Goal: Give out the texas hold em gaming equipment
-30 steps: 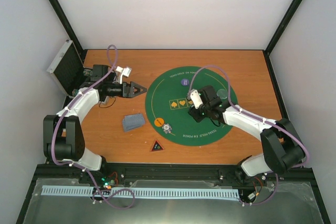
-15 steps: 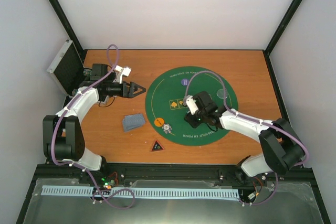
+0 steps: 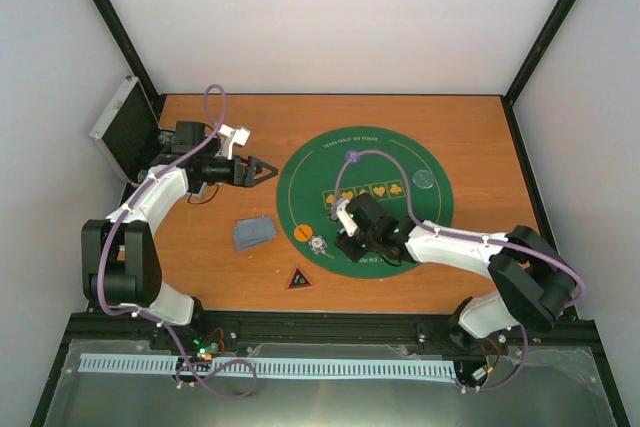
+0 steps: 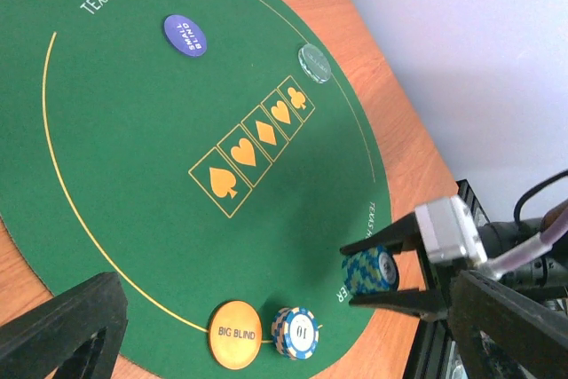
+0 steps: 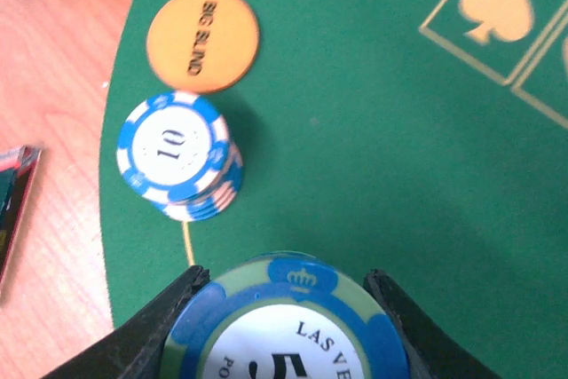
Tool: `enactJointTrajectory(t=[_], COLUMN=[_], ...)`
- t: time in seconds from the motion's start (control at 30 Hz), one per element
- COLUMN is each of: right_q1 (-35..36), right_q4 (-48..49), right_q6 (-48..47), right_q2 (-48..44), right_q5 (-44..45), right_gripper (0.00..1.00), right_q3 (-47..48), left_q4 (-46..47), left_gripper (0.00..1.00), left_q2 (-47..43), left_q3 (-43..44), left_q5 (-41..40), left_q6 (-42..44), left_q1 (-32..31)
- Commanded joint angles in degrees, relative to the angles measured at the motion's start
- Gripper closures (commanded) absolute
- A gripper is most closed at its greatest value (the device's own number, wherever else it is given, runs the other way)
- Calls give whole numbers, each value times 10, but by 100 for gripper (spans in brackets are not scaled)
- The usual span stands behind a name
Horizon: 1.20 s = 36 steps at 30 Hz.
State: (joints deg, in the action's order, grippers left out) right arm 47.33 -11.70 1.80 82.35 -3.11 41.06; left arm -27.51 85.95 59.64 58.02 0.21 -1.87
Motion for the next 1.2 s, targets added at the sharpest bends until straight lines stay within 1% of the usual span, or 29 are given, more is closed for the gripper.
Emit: enactJointTrajectory(t=[0.0, 0.3, 0.43, 0.63, 0.87, 0.97, 1.0, 1.13, 1.17], right_q1=[38, 59, 84, 89, 95, 100, 101, 102, 102], right_q4=[54, 97, 104, 145, 196, 198, 202, 208, 205], right_q6=[29, 31, 28, 35, 27, 27, 29, 29, 29], right_q2=[14, 46, 77, 81, 107, 121, 121, 118, 117], right_q5=[26, 24, 44, 69, 80, 92, 96, 94, 93], right_gripper=[97, 97, 97, 97, 94, 89, 84, 72, 67], right_q3=[-21, -47, -46, -74, -105, -110, -114, -124, -124], left_q4=[-6, -7, -10, -11, -12, -12, -12, -12, -13], left_gripper=[0, 0, 0, 0, 0, 0, 0, 0, 0], left_q2=[-10, -13, -13, -12, -9, -9, -10, -9, -8], left_q3=[21, 21, 21, 22, 22, 22, 22, 22, 22], left_q5=[3, 7, 12, 18, 22, 23, 23, 26, 26], left_q6=[14, 16, 16, 16, 16, 16, 16, 16, 17], left_q1=[4, 4, 3, 4, 4, 4, 4, 4, 4])
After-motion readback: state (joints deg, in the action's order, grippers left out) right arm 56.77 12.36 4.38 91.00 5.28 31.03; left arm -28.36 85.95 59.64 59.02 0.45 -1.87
